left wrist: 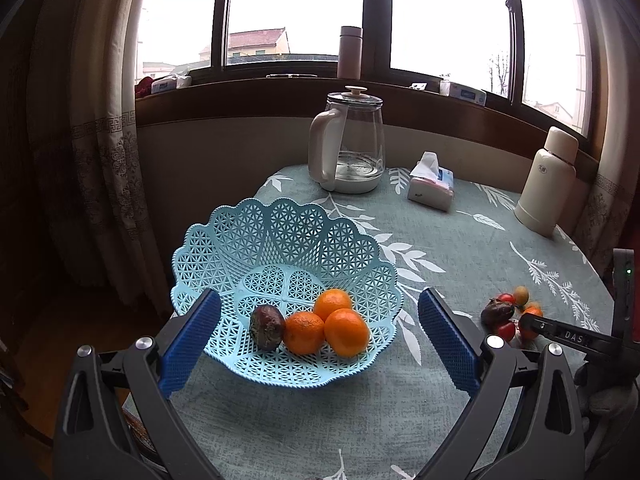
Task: Organize fruits
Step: 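Move the right tool back to the fruit pile and grasp an orange, then grasp the dark brown round fruit with the left tool while right holds the orange, then carry the dark brown fruit into the blue basket and open the left tool while right holds the orange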
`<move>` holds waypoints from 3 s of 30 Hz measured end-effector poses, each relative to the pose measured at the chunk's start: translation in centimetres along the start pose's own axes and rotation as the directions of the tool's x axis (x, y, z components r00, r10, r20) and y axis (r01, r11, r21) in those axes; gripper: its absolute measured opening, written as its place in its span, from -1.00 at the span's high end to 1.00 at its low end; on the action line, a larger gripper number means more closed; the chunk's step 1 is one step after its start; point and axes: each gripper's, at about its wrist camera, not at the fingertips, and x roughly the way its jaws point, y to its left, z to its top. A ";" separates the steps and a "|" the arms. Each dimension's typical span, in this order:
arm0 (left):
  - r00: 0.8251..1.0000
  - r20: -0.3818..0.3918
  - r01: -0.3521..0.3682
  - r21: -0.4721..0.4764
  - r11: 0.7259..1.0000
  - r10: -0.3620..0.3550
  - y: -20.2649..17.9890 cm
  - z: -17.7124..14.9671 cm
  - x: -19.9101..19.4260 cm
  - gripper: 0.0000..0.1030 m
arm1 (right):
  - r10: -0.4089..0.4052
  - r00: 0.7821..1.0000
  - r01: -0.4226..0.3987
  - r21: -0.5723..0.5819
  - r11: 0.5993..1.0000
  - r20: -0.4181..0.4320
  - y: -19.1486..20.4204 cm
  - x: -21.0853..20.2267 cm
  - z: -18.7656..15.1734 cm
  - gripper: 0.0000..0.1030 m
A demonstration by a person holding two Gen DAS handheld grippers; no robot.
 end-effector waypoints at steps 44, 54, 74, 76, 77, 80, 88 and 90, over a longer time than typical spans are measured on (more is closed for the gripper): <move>0.875 -0.310 0.418 0.096 0.903 -0.372 -17.0 -2.2 11.7 -0.49 | -0.015 0.996 0.008 0.070 0.998 0.092 -4.9 -3.1 -0.6 0.22; 0.829 -0.366 0.473 0.053 0.880 -0.423 -17.9 -3.1 13.7 -0.05 | -0.005 0.997 -0.001 0.075 0.997 0.081 -4.9 -2.7 -0.6 0.22; 0.871 -0.306 0.415 0.035 0.909 -0.385 -15.9 -2.2 12.5 0.12 | -0.006 0.996 -0.001 0.079 0.997 0.089 -5.0 -2.6 -0.6 0.22; 0.877 -0.298 0.404 0.034 0.914 -0.376 -15.6 -2.1 12.4 0.12 | -0.006 0.996 -0.001 0.080 0.997 0.091 -5.0 -2.7 -0.7 0.22; 0.880 -0.295 0.399 0.032 0.917 -0.372 -15.4 -2.0 12.3 0.12 | -0.006 0.996 -0.002 0.080 0.997 0.092 -5.0 -2.8 -0.7 0.22; 0.888 -0.287 0.382 0.026 0.924 -0.359 -14.8 -1.9 12.1 0.12 | -0.005 0.995 -0.003 0.079 0.997 0.095 -5.0 -2.9 -0.7 0.22; 0.910 -0.264 0.339 0.023 0.941 -0.321 -13.5 -1.7 11.2 0.12 | -0.009 0.994 0.001 0.069 0.998 0.109 -4.7 -3.2 -0.8 0.22; 0.914 -0.257 0.331 0.022 0.944 -0.314 -13.2 -1.5 10.9 0.12 | -0.008 0.994 0.000 0.070 0.998 0.111 -4.8 -3.3 -0.9 0.22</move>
